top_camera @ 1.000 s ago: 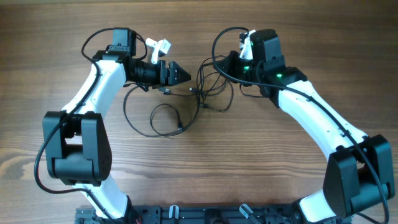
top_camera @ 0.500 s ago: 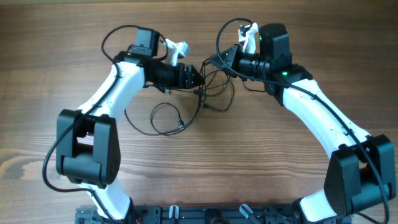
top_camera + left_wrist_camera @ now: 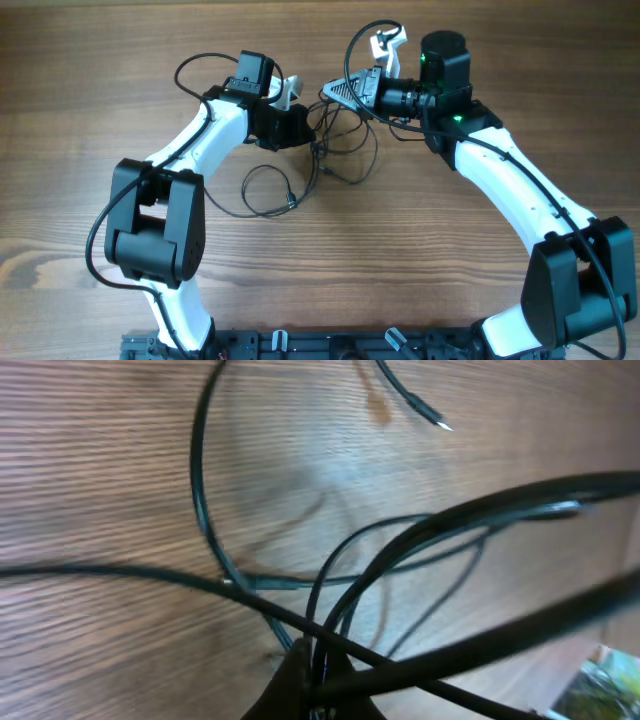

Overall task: Untangle cables
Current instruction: 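Pull the right gripper far up-right, drawing the cable out of the bundle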

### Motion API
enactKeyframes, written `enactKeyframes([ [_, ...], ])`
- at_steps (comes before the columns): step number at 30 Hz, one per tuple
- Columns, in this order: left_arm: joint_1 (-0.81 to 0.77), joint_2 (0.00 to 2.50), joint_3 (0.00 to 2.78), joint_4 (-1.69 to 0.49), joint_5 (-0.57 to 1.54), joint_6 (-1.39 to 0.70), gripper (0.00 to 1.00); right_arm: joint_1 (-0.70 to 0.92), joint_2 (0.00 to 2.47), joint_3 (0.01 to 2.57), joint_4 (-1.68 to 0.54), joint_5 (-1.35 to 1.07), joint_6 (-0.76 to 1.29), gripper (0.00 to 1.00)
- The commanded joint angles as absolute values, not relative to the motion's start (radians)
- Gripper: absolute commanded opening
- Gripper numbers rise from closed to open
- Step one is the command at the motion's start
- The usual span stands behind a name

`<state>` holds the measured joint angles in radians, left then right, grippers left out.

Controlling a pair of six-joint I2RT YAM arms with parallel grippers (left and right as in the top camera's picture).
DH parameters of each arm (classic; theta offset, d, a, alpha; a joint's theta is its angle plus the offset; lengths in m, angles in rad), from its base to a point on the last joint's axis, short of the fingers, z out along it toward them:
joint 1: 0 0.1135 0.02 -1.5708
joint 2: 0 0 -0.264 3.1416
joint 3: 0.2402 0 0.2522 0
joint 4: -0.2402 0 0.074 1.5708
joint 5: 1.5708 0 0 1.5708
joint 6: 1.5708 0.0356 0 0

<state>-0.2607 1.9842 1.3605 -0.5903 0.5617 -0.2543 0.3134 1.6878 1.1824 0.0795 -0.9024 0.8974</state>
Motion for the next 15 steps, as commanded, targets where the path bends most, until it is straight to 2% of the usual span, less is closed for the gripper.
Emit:
enactKeyframes([
  [1,-0.253,1.996,1.356,-0.590,0.476,-0.279,0.04,0.313,1.598,1.180,0.109,-0.959,0.926,0.05],
  [11,-0.253,1.996,1.356,-0.590,0.477,-0.279,0.04,0.307,1.396,1.180,0.226,-0.963,0.934,0.04],
  [15,-0.253,1.996,1.356,-0.590,0.477,-0.281,0.04,0.281,1.341,1.180,0.312,-0.982,1.007,0.04],
])
